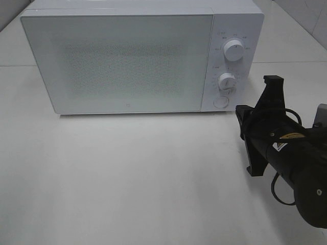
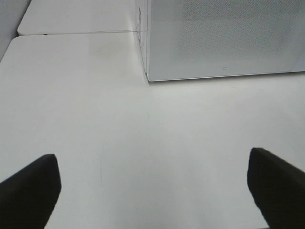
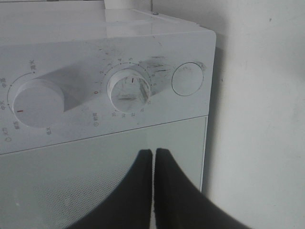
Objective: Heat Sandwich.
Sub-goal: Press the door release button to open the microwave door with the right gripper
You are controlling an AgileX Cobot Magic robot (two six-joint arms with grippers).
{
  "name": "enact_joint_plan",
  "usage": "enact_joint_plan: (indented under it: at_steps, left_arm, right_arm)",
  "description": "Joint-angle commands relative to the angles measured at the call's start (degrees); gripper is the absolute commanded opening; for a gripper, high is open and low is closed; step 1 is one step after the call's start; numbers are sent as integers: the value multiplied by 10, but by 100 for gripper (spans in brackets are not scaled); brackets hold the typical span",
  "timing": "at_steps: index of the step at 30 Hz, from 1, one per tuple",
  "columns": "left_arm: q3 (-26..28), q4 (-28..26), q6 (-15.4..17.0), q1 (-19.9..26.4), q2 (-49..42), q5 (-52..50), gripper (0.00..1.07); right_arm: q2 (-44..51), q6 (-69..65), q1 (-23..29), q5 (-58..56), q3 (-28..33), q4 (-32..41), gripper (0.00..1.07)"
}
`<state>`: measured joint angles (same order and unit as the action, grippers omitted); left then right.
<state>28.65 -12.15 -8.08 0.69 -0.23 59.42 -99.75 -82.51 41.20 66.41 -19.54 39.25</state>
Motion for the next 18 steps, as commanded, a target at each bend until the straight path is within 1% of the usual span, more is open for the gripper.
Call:
enact_joint_plan:
  at_steps: [1, 14, 18]
  left_arm:
    - [1, -5, 2, 2, -11, -9, 104]
    - [1, -5, 2, 2, -11, -9, 104]
    - [1, -5, 2, 2, -11, -9, 104]
  right_arm:
    - [0, -15, 1, 2, -5, 5, 0]
    - [-2, -25, 1, -19, -5, 5, 0]
    - [-2, -27, -3, -33, -5, -6, 0]
